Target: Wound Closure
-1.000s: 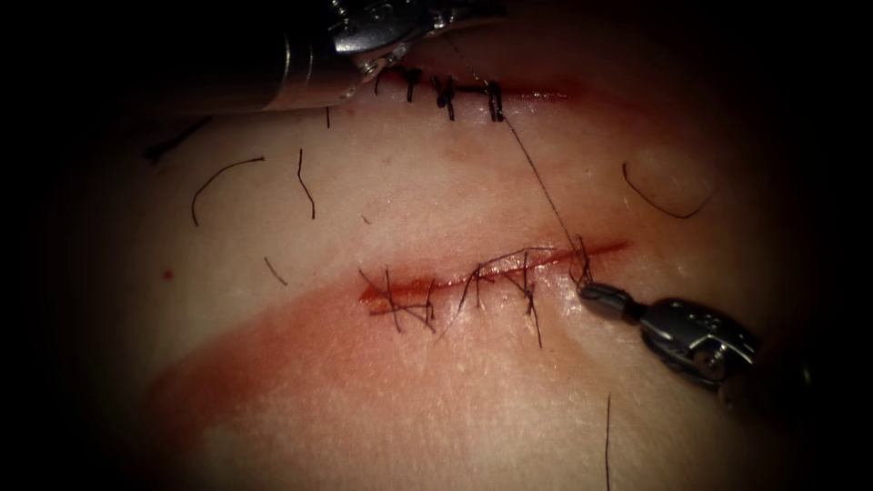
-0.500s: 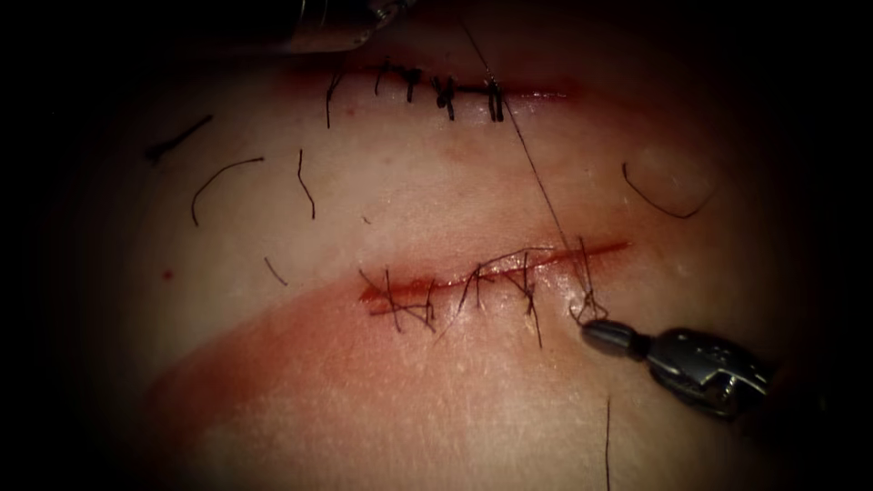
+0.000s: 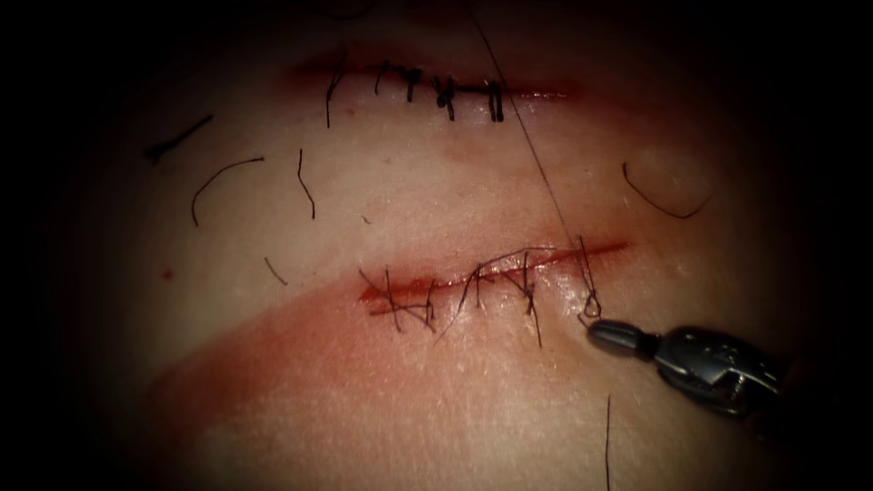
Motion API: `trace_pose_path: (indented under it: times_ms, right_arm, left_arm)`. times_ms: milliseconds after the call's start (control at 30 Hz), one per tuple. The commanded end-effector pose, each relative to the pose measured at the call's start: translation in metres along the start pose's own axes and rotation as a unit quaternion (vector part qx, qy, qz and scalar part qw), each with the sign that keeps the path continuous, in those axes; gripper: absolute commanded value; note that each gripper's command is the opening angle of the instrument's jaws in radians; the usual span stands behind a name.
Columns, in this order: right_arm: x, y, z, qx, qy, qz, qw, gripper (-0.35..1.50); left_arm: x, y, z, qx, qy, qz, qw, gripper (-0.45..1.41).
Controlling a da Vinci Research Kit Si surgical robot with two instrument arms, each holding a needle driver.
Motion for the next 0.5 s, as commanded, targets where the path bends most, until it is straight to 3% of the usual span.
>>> trace_pose_path:
  times_ms: [33,500]
  right_arm:
    - [-0.0011,-0.0009,0.0006,0.008,0.000,0.000,1.000,-0.35]
    - [-0.0013,-0.0008,-0.0008,0.022,0.000,-0.016,1.000,-0.35]
  left_arm:
    - [0.0000,-0.0008,0.0007,0.001,0.000,0.002,1.000,-0.45]
    - [0.0016,-0.0054,0.0034,0.023,0.001,0.003,1.000,-0.45]
